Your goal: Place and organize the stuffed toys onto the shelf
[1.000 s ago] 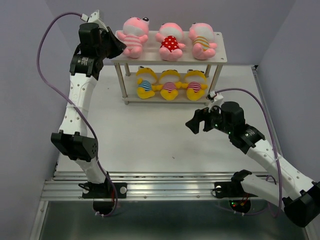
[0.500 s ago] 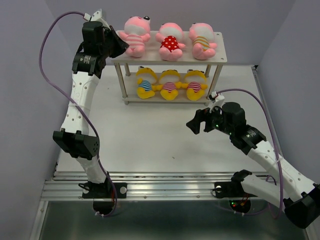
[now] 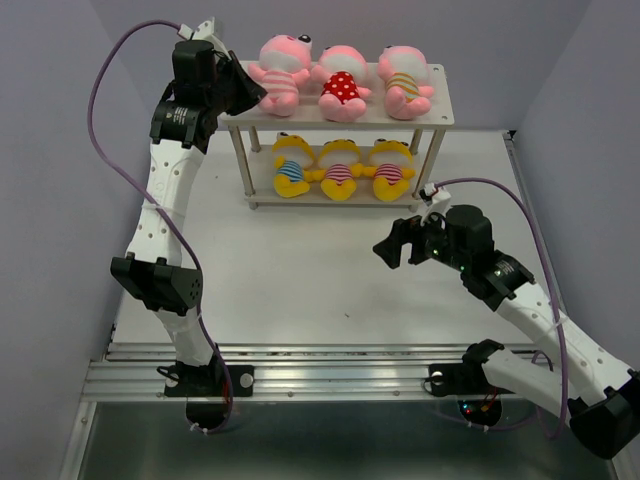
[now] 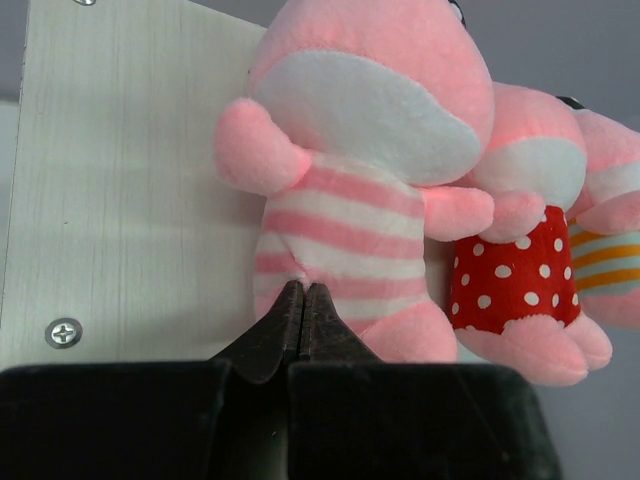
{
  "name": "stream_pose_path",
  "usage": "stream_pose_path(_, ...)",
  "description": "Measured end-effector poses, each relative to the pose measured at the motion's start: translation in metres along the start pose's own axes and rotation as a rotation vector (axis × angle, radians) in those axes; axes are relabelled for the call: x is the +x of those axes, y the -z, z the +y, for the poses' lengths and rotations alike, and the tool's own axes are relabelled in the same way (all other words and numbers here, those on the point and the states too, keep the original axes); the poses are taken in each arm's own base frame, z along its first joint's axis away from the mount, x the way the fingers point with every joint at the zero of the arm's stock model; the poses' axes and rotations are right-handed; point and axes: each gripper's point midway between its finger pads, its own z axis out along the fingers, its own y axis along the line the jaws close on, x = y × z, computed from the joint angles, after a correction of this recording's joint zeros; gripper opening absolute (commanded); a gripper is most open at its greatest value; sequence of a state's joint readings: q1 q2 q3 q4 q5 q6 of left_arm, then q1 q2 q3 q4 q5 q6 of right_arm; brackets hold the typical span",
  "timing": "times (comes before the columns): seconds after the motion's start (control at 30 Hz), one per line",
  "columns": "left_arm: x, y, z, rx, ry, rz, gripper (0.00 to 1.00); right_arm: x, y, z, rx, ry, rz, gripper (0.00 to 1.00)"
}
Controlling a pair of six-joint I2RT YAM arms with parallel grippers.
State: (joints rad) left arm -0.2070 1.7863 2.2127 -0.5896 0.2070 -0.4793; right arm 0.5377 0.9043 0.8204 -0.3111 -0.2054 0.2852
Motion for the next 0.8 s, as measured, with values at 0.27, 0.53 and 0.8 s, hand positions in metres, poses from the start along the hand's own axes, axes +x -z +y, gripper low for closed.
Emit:
stream_pose_path(0.27, -0.0007, 0.0003, 0.0019, -0.015, 0.013, -0.004, 0.17, -0.0012, 0.0021, 0.0009, -0.001, -0.001, -0.006, 1.0)
stream_pose_path(0.53, -0.0045, 0.0015, 0.0031, -0.027, 0.008, -0.019, 0.13, -0.0017, 0.0028, 0.0012, -0.002, -0.001, -0.008, 1.0)
stream_pose_path(0.8, -0.0061, 0.0018, 0.0047, -0.035, -0.007, -0.025, 0.27, -0.002, 0.0033, 0.0015, -0.003, -0.001, -0.01, 1.0)
